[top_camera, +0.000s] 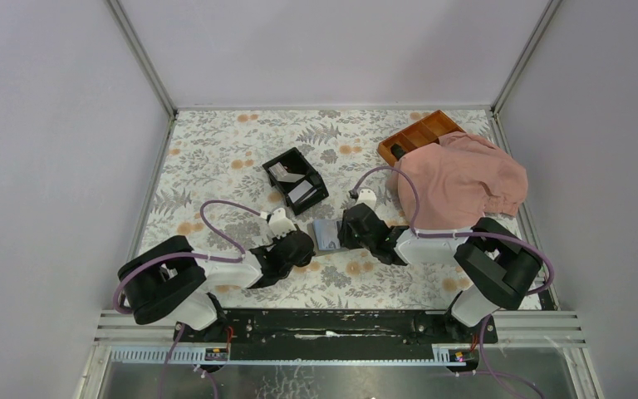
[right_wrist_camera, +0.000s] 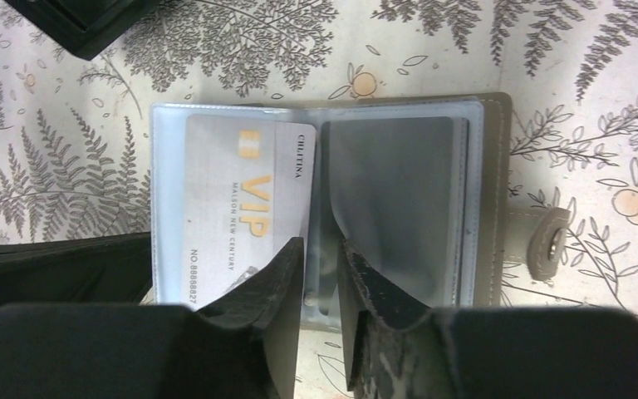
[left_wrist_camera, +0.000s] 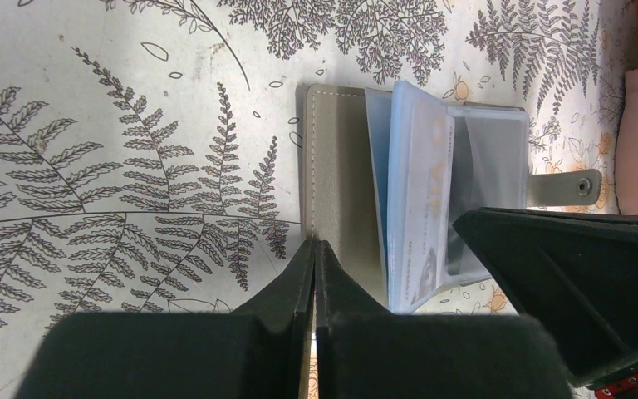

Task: Put the credit cards into the card holder
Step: Insert the credit card into the card holder.

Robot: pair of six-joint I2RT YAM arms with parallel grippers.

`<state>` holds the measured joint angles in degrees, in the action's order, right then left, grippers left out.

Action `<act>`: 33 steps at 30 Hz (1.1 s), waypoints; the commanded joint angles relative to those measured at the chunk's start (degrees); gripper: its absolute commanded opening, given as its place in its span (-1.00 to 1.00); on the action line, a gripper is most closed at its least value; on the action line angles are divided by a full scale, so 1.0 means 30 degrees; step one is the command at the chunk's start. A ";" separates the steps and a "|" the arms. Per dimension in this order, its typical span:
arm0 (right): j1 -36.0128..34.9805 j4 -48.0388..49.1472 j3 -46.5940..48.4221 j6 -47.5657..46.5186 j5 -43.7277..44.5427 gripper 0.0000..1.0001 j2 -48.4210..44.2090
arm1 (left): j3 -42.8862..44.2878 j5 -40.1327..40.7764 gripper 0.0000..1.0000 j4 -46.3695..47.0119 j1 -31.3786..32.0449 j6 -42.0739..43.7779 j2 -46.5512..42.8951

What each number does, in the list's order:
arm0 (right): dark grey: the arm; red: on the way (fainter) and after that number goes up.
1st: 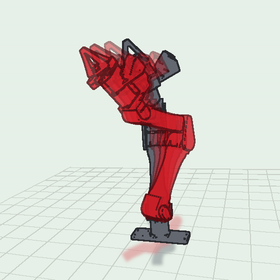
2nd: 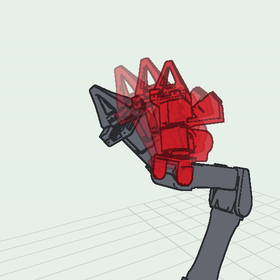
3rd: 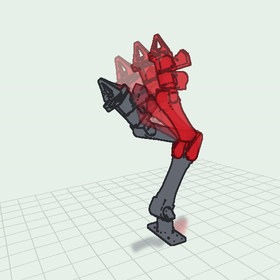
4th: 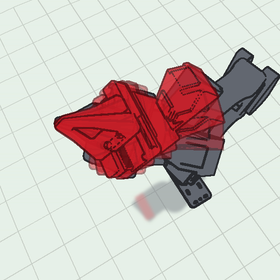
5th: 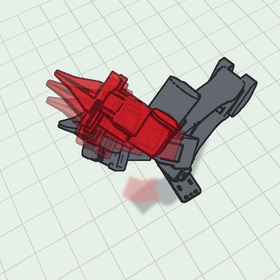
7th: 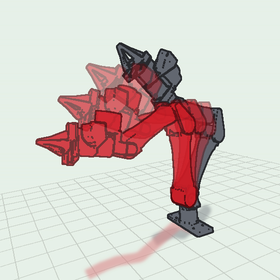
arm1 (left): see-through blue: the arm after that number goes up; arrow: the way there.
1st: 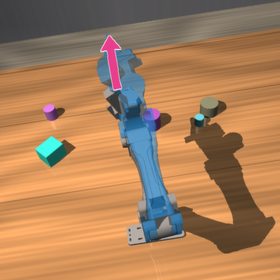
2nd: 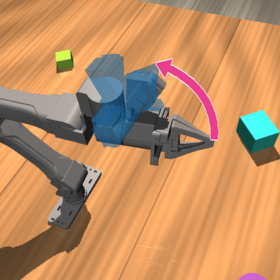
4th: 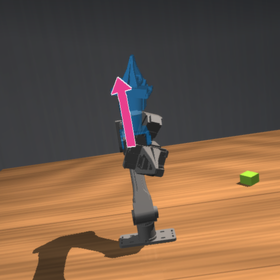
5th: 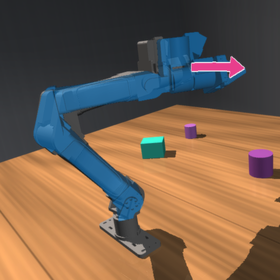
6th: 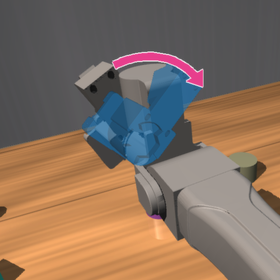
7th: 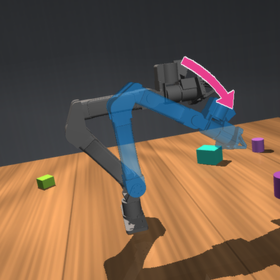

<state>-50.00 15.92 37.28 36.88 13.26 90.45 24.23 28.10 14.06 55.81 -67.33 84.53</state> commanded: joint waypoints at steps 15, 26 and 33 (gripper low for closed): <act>0.0112 -0.0964 0.1035 -0.0848 0.1030 -0.88 0.1315 | -0.1529 -0.2065 -1.00 -0.3898 -0.0077 0.0586 0.1937; 0.0074 -0.0185 0.1023 -0.1024 0.0025 -0.93 0.2064 | -0.1488 -0.2220 -1.00 -0.3499 -0.0123 0.0647 0.2410; -0.0189 -0.0217 0.1410 -0.1150 -0.0135 -0.94 0.2013 | -0.1460 -0.2320 -1.00 -0.3370 -0.0103 0.0675 0.2588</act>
<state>-49.95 16.82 40.34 34.39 14.00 95.09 23.66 28.10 18.39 55.70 -67.33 86.39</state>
